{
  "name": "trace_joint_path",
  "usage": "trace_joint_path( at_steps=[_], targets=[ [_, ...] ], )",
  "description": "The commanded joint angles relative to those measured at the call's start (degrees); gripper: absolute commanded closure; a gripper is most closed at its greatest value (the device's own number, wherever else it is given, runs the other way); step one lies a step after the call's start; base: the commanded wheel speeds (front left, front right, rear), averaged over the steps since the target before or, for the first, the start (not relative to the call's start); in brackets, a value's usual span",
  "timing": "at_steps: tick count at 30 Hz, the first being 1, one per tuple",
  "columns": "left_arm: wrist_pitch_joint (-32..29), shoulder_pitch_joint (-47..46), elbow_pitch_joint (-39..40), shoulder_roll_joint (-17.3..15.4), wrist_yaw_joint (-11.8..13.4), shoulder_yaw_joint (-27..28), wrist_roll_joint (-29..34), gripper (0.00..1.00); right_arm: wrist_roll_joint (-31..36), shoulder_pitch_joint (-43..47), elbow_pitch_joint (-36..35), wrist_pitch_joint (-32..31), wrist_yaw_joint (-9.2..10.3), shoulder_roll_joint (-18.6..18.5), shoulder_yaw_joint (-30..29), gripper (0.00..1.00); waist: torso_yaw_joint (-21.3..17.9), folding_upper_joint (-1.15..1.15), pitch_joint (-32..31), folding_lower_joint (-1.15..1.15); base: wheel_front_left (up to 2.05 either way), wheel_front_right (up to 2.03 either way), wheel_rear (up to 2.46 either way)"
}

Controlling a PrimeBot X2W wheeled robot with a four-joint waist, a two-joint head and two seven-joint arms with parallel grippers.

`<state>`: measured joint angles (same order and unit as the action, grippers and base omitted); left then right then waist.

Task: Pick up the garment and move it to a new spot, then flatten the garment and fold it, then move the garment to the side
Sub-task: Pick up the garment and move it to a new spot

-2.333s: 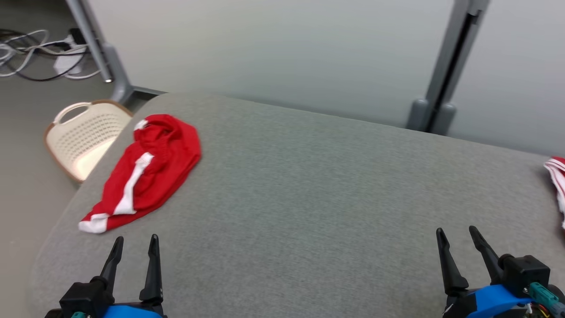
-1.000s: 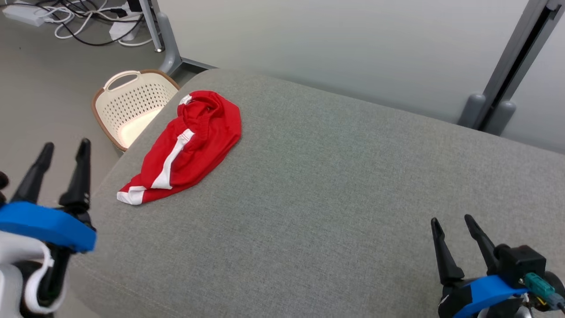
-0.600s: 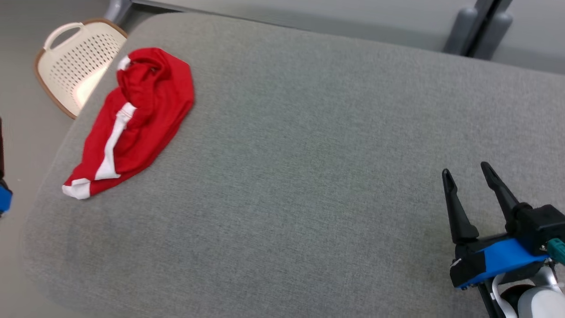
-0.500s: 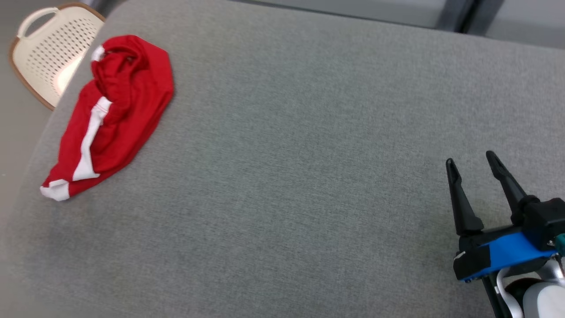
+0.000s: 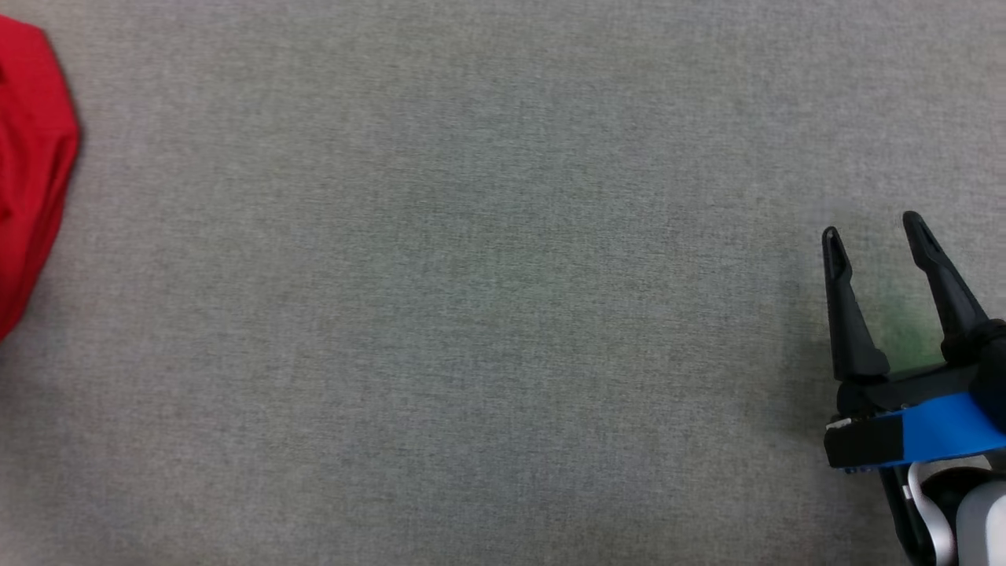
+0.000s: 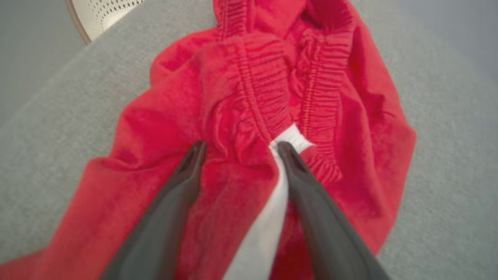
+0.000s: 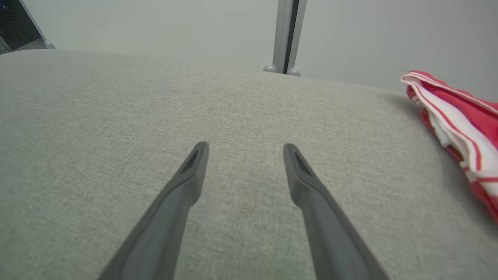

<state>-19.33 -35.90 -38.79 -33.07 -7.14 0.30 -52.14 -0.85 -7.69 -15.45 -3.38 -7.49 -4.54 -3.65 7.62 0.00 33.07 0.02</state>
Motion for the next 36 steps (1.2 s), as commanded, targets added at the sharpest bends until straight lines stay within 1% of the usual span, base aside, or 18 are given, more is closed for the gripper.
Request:
trace_joint_path(
  at_steps=[1,2,3,4,5,8,11,13,16,21,24,27,32,36],
  targets=[
    [-2.07,-0.77,-2.01,-0.34,-0.43,-0.56,-1.16,0.0,0.04,-0.28,-0.03,0.73,-0.01,0.43,-0.09,0.0,-2.54,0.0,1.86,-0.02,0.0,0.0,0.0],
    [-4.06,-0.38,-3.72,0.1,-0.43,-1.15,-1.75,0.03,-0.09,-0.18,0.17,0.98,-0.01,0.57,-0.08,0.0,-2.88,0.0,1.79,-0.02,0.0,0.0,0.0],
    [-5.68,-0.08,-4.93,0.48,-0.36,-1.76,-2.19,0.4,-0.2,-0.06,0.39,1.23,-0.01,0.68,-0.24,0.0,-3.14,0.0,1.66,-0.02,0.0,0.0,0.0],
    [-6.5,0.0,-5.63,0.42,-0.21,-2.35,-2.03,0.74,-0.35,-0.03,0.58,1.56,-0.01,0.8,-0.38,0.0,-3.36,0.0,1.47,-0.02,0.0,0.0,0.0],
    [-6.75,0.15,-6.05,0.21,-0.21,-2.77,-1.79,1.0,-0.48,-0.09,1.0,1.84,-0.01,0.91,-0.34,0.0,-3.56,0.0,1.09,-0.02,0.0,0.0,0.0],
    [-5.07,-0.03,-5.73,-0.44,-0.21,-2.86,-1.64,1.0,-0.83,-0.21,1.71,2.57,-0.01,1.12,-0.35,0.0,-3.66,0.0,0.06,-0.02,0.0,0.0,0.0],
    [-2.18,-0.39,-3.42,-2.76,-0.25,-3.8,-0.47,1.0,-1.31,-0.32,3.49,3.53,-0.01,1.33,0.11,0.0,-3.43,0.0,-2.67,-0.02,0.0,0.0,0.0],
    [0.78,-1.25,-0.46,-4.77,-0.26,-4.01,-0.08,1.0,-1.78,-0.35,4.88,4.21,-0.01,1.46,0.54,0.0,-3.26,0.0,-4.99,-0.02,0.0,0.0,0.0],
    [4.67,-1.85,4.45,-6.59,-0.26,-5.44,0.41,1.0,-2.84,0.28,7.81,5.49,-0.01,1.58,0.94,0.0,-2.94,0.0,-9.62,-0.02,0.0,0.0,0.0],
    [7.32,-4.02,14.43,-8.86,-0.26,-8.6,0.69,1.0,-4.69,1.71,12.17,7.26,-0.01,1.65,1.97,0.0,-3.01,0.0,-16.95,-0.02,0.0,0.0,0.0],
    [7.72,-5.21,20.24,-7.37,-0.25,-11.67,1.89,1.0,-6.55,2.77,14.5,8.39,-0.01,1.68,2.03,0.0,-3.38,0.0,-21.01,-0.02,0.0,0.0,0.0],
    [6.3,-6.94,25.63,-5.38,-0.22,-14.79,3.03,1.0,-7.66,3.34,15.95,9.3,-0.01,1.67,2.21,0.0,-4.45,0.0,-24.13,-0.02,0.0,0.0,0.0],
    [3.05,-7.78,32.36,0.38,0.24,-21.37,4.26,1.0,-9.09,4.63,17.71,10.2,-0.01,1.67,2.33,0.0,-7.35,0.0,-28.1,-0.02,0.0,0.0,0.0],
    [1.63,-6.98,35.35,5.65,0.26,-26.69,4.53,1.0,-9.75,5.69,18.07,10.37,-0.01,1.66,2.21,0.0,-10.29,0.0,-29.27,-0.02,0.0,0.0,0.0]
  ],
)
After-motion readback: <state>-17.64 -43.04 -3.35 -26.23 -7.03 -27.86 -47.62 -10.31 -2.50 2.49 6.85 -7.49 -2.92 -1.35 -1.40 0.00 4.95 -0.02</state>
